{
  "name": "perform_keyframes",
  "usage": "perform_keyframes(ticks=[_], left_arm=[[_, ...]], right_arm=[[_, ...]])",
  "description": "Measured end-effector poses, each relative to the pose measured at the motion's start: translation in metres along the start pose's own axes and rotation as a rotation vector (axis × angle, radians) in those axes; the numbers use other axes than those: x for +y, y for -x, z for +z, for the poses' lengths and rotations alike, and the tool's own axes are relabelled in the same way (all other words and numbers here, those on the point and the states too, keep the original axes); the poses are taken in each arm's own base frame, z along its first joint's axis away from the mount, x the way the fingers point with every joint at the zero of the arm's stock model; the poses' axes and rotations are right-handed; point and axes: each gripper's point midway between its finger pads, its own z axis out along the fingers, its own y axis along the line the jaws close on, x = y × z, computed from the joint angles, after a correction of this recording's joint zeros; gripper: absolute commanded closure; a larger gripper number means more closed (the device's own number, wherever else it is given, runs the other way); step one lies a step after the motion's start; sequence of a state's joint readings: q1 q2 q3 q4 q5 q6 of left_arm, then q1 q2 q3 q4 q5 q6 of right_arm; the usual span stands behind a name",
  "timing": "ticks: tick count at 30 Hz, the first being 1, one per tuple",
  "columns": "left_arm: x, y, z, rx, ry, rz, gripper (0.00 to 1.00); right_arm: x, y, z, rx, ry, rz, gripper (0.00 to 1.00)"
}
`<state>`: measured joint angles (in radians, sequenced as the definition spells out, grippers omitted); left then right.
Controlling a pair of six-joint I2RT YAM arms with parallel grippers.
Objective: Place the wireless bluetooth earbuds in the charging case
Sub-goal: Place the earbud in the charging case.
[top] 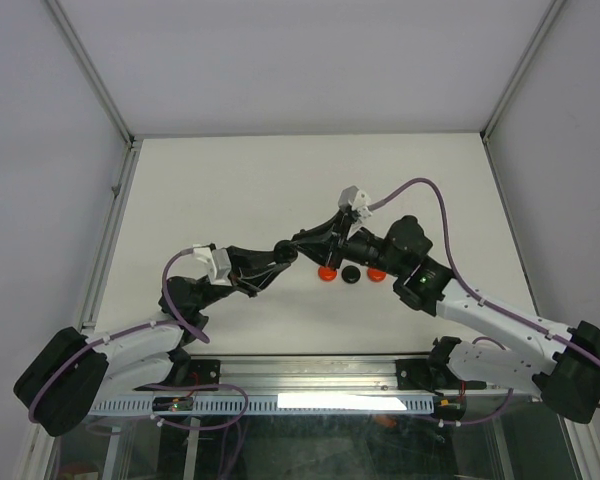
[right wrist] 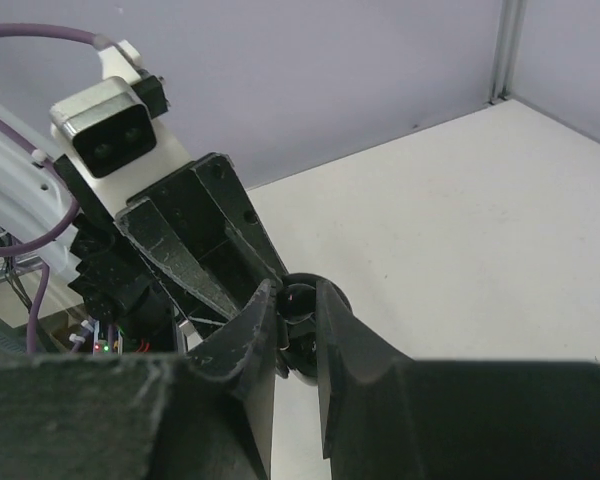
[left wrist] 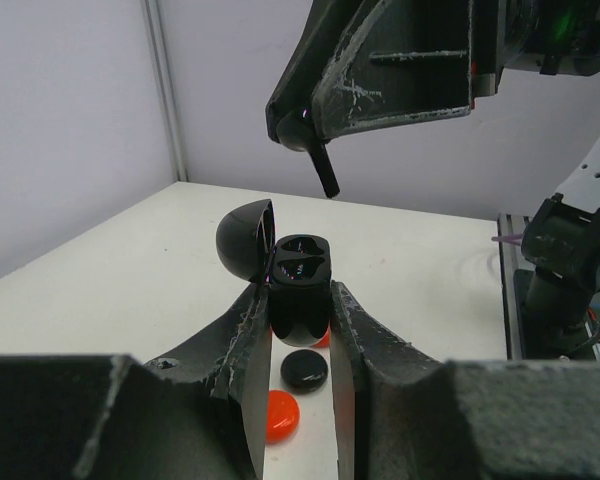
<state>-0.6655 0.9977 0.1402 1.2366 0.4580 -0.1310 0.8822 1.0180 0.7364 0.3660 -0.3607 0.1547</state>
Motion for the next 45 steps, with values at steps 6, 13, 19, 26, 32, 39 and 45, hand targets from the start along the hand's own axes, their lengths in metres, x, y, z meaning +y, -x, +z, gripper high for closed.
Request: perform_keyframes(ticks=[6,13,19,26,32,39,45], left_arm=[[-0.004,0.0,0.001,-0.003,-0.017,-0.033,1.0],[-0.005,0.003,0.002,-0.018,-0.021,-0.058,1.0],[-0.007,0.005,0.002,-0.022,-0.022,-0.08,1.0],[-0.007,0.006,0.002,-0.027,-0.023,-0.093,1.0],[-0.008,0.008,0.002,-0.033,-0.025,-0.1,1.0],[-0.008,0.01,0.002,-0.04,-0.026,-0.105,1.0],[-0.008,0.01,0.002,-0.042,-0.019,-0.117,1.0]], right_arm=[[0.011,0.006,0.005,-0.039,0.05,-0.023,0.91],[0.013,-0.004,0.012,-0.019,0.065,-0.031,0.9],[0.016,-0.007,0.013,-0.011,0.075,-0.046,0.9],[0.018,-0.01,0.015,-0.006,0.08,-0.054,0.9],[0.013,-0.009,0.016,-0.021,0.059,-0.069,0.91],[0.01,-0.01,0.016,-0.03,0.037,-0.076,0.91],[0.01,-0.01,0.016,-0.031,0.037,-0.077,0.91]])
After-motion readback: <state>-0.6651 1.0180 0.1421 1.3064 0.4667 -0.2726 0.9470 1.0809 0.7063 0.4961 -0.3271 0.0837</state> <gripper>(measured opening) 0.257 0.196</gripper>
